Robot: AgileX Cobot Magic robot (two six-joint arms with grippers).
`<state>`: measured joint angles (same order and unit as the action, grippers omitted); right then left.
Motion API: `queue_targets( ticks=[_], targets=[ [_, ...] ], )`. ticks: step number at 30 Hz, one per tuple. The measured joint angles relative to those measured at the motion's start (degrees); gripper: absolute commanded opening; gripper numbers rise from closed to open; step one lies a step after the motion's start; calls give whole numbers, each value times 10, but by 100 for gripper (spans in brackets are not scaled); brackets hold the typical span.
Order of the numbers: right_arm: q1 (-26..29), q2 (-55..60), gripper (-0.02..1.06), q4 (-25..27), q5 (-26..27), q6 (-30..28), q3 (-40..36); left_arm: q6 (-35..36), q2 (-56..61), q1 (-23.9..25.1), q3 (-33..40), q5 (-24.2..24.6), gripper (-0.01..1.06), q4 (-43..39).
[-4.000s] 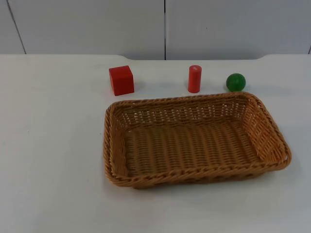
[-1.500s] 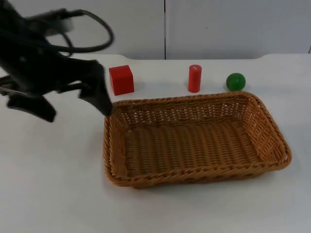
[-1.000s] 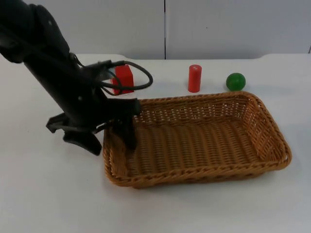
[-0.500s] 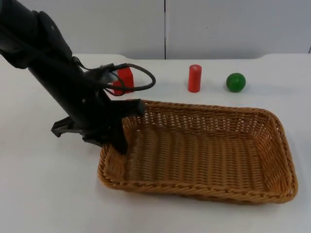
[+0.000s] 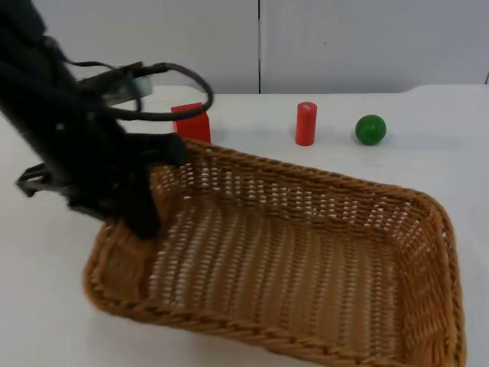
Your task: Pick up the basket with the left hand and place the object to the left of the red cylinder into the basket with the right hand.
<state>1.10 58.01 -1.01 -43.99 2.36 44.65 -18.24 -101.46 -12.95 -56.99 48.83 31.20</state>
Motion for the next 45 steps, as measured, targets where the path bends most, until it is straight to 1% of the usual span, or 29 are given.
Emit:
queue_targets(
  ticks=[2, 3, 5, 6, 8, 9, 10, 12, 13, 15, 19, 22, 24, 26, 27, 29, 31, 32, 34, 36, 37, 39, 42, 43, 45],
  targets=[
    [0, 0, 105, 15, -1, -1, 0, -18, 25, 30, 40, 0, 0, 1],
    [0, 0, 105, 20, -1, -2, 0, -21, 33, 37, 50, 0, 0, 1],
    [0, 0, 105, 23, -2, -2, 0, -40, 50, 62, 87, 0, 0, 2],
    [0, 0, 105, 23, -2, -2, 0, -40, 50, 62, 87, 0, 0, 2],
    [0, 0, 105, 27, -6, -4, 0, -68, 58, 80, 115, 1, 0, 17],
    [0, 0, 105, 30, -6, -4, 0, -89, 60, 93, 130, 2, 0, 31],
    [0, 0, 105, 34, -7, -6, 0, -129, 60, 113, 152, 2, 0, 57],
    [0, 0, 105, 41, -7, -9, 0, -139, 61, 121, 158, 2, 0, 69],
    [0, 0, 105, 47, -8, -15, 0, -183, 61, 144, 171, 3, 0, 108],
    [0, 0, 105, 61, -8, -30, 0, -208, 61, 167, 176, 6, 0, 135],
    [0, 0, 105, 73, -11, -42, 3, -223, 61, 178, 177, -2, 0, 156],
    [0, 1, 105, 76, -16, -45, 15, -227, 61, 178, 178, -4, 0, 156],
    [0, 8, 105, 87, -23, -56, 33, -228, 61, 178, 178, -5, 0, 156],
    [0, 32, 105, 109, -30, -79, 65, -228, 61, 178, 178, -5, 0, 156],
    [0, 32, 105, 109, -30, -79, 65, -228, 61, 178, 178, -5, 0, 156],
    [-23, 69, 105, 118, -32, -87, 98, -228, 61, 178, 178, -5, 0, 156],
    [-65, 125, 105, 120, -33, -91, 146, -228, 61, 178, 178, -5, 0, 156],
    [-65, 125, 105, 120, -33, -91, 146, -228, 61, 178, 178, -5, 0, 156],
    [-128, 189, 105, 118, -34, -91, 204, -228, 61, 178, 178, -6, 0, 156],
    [-189, 271, 105, 95, -34, -82, 278, -228, 61, 178, 178, -6, 0, 156],
    [-189, 271, 105, 95, -34, -82, 278, -228, 61, 178, 178, -6, 0, 156],
    [-250, 356, 105, 62, -39, -62, 374, -228, 61, 178, 178, -7, 0, 156],
    [-313, 493, 105, 13, -59, -30, 527, -228, 61, 178, 178, -7, 0, 156],
    [-313, 493, 105, 13, -59, -30, 527, -228, 61, 178, 178, -7, 0, 156],
    [-342, 588, 105, -5, -66, -20, 629, -228, 61, 178, 178, -7, 0, 156]
  ],
)
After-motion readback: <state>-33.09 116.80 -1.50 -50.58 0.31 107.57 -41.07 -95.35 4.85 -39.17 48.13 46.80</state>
